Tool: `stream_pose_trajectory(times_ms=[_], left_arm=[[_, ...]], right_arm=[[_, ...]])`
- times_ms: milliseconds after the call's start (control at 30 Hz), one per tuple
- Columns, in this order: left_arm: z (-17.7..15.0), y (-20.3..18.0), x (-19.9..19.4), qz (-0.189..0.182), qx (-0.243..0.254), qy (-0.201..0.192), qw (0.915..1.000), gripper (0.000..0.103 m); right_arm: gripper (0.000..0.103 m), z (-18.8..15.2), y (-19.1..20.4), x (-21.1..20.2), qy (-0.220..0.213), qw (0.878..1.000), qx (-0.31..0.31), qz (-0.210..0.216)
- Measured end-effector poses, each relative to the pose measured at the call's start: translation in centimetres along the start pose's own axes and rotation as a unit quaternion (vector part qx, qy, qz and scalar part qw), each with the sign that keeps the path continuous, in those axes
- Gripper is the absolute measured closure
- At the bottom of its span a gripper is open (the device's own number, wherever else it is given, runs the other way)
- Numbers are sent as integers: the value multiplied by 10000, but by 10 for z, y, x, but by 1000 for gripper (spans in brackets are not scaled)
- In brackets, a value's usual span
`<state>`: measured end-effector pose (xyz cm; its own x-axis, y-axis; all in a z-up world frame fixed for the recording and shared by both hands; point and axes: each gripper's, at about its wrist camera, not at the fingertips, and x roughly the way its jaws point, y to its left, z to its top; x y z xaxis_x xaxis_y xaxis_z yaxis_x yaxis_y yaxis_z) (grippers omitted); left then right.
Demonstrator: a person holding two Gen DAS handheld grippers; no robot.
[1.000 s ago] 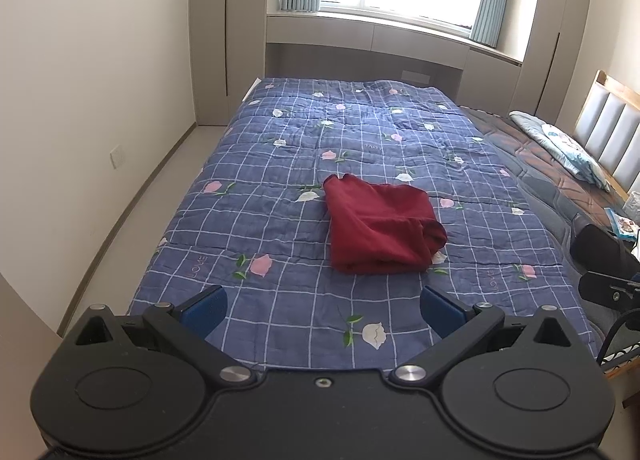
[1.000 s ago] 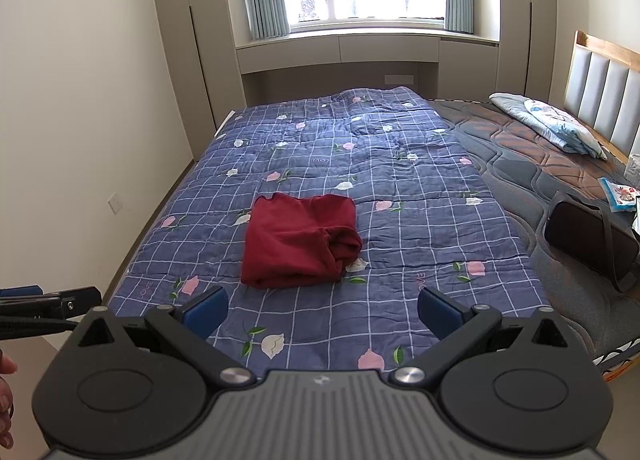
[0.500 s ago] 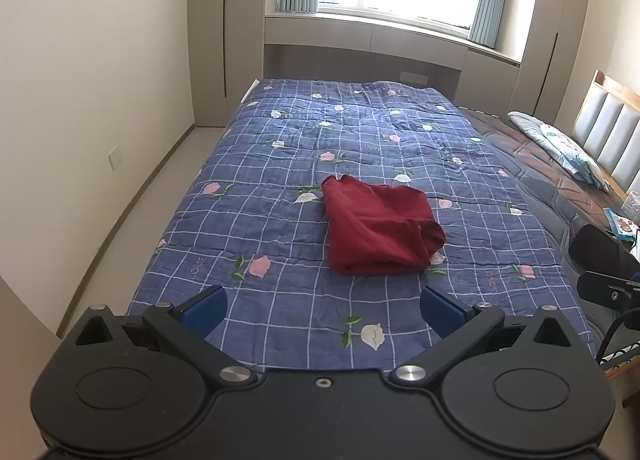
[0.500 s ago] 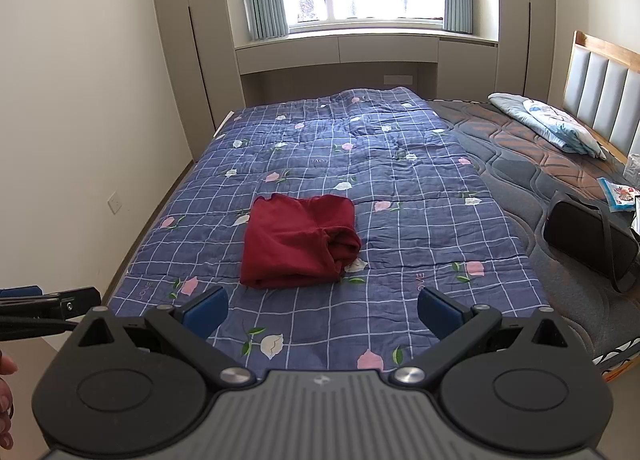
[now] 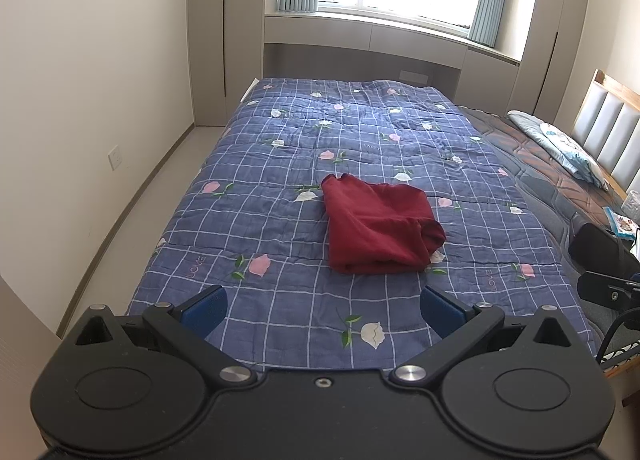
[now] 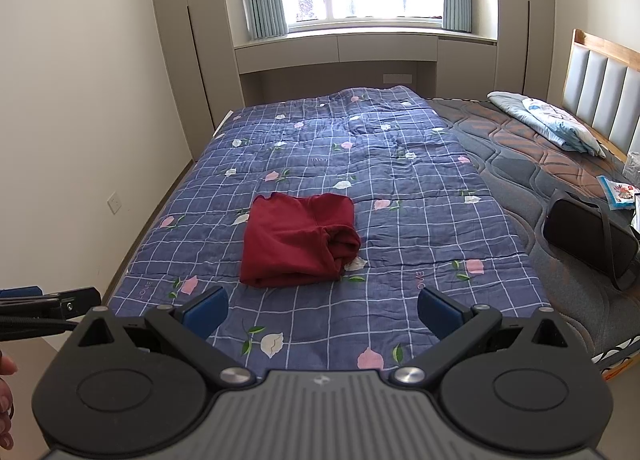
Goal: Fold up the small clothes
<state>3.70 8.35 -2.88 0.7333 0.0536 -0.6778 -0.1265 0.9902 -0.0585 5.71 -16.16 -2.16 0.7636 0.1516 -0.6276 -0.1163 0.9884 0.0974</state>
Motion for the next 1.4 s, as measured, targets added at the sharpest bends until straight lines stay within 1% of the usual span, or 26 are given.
stream_pose_trajectory(times_ms=[1067, 1400], left_arm=[[0, -1, 0, -9, 2, 6, 10000, 1], [-2, 1, 9, -30, 16, 66, 10000, 1]], right_arm=[[0, -1, -1, 1, 3, 10000, 16, -21], [0, -2, 2, 7, 50, 10000, 25, -45]])
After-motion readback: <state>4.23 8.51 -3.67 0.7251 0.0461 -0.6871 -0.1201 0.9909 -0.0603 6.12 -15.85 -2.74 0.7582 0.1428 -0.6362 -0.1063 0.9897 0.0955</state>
